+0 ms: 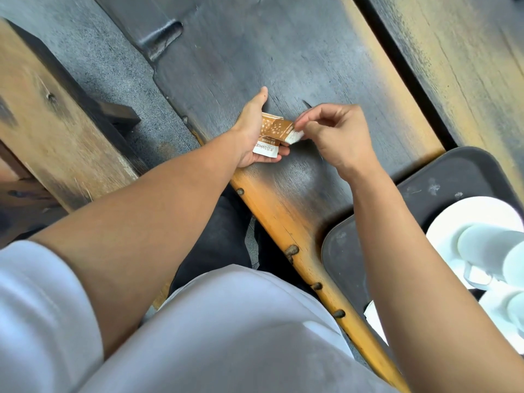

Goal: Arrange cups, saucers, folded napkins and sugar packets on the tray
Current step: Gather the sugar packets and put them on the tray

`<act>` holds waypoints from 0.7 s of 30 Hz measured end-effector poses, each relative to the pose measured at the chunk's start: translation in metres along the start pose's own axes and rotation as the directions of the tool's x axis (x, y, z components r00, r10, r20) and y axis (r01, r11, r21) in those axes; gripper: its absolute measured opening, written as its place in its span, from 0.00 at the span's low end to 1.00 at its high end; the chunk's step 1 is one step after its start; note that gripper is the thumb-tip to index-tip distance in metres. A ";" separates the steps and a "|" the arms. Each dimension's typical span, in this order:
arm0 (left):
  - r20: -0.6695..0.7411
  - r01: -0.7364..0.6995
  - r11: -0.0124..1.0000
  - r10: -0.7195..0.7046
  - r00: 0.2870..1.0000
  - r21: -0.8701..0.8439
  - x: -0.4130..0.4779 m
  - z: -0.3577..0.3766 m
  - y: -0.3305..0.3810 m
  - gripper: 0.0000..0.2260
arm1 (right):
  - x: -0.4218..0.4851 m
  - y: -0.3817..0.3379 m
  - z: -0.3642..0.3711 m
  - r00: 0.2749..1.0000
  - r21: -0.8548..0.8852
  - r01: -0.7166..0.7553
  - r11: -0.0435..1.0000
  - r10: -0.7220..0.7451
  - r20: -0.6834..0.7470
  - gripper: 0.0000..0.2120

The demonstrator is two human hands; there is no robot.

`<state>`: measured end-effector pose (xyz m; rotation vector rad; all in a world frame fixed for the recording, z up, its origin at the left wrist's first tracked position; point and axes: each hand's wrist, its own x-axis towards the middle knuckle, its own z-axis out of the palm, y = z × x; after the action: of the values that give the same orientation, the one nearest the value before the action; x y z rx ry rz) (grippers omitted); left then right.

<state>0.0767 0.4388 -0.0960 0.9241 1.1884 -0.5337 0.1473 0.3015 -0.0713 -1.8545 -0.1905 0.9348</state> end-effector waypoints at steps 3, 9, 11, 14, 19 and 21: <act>-0.019 -0.004 1.000 0.004 1.000 0.001 0.001 0.000 -0.001 0.35 | 0.003 0.003 0.004 1.000 -0.053 -0.011 0.999 0.011 -0.006 0.07; 0.029 -0.006 1.000 0.007 1.000 -0.019 0.002 -0.001 -0.002 0.35 | 0.003 0.003 0.003 0.998 -0.075 -0.035 0.997 0.039 0.051 0.19; 0.026 -0.009 1.000 0.009 1.000 -0.019 0.002 -0.001 -0.002 0.35 | 0.005 0.003 0.005 0.997 -0.113 -0.059 0.992 0.063 0.035 0.12; -0.017 -0.008 1.000 0.008 1.000 -0.013 0.002 -0.001 -0.001 0.34 | 0.007 0.001 0.008 0.996 -0.183 -0.093 0.979 0.095 0.002 0.06; -0.028 -0.001 0.998 0.000 1.000 -0.062 0.003 -0.002 -0.002 0.33 | 0.006 -0.004 0.016 0.981 -0.279 -0.186 0.942 0.191 -0.009 0.07; -0.018 -0.002 0.998 0.001 1.000 -0.069 0.003 -0.002 -0.001 0.34 | 0.004 -0.006 0.018 0.975 -0.298 -0.217 0.930 0.221 -0.022 0.07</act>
<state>0.0756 0.4401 -0.0999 0.8725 1.2153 -0.4815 0.1397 0.3189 -0.0721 -2.1830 -0.1392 1.1198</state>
